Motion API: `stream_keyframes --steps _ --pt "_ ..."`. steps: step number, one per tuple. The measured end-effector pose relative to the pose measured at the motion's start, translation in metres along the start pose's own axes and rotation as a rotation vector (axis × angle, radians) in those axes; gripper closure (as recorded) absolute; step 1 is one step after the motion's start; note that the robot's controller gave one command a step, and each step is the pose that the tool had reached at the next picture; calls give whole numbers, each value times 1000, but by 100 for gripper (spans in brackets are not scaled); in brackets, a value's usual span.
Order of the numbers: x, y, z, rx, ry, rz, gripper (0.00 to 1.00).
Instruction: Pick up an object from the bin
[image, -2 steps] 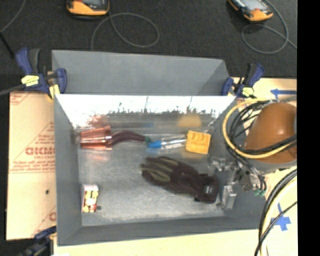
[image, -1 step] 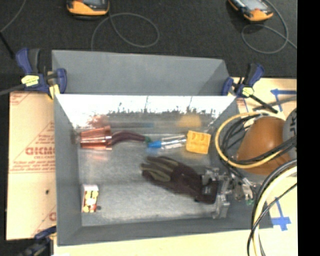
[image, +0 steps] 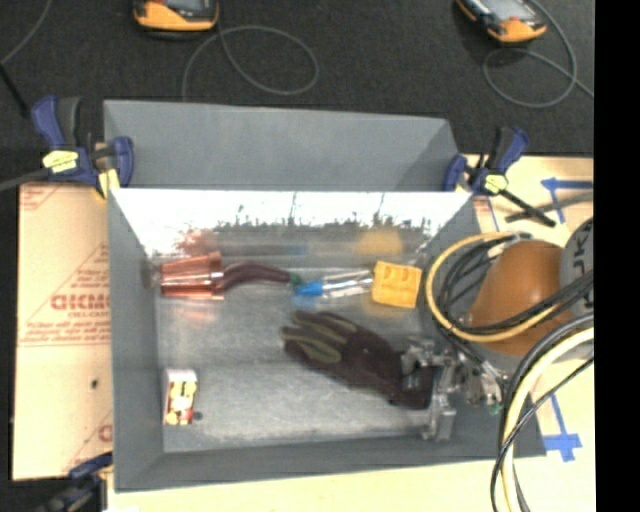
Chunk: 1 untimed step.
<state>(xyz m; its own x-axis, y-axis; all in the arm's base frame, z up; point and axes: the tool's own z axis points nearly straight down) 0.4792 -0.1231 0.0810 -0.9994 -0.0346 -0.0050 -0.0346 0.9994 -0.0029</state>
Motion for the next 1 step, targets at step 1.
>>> stream_keyframes --steps 1 --pt "-38 -15 -37 -1 2 -243 0"
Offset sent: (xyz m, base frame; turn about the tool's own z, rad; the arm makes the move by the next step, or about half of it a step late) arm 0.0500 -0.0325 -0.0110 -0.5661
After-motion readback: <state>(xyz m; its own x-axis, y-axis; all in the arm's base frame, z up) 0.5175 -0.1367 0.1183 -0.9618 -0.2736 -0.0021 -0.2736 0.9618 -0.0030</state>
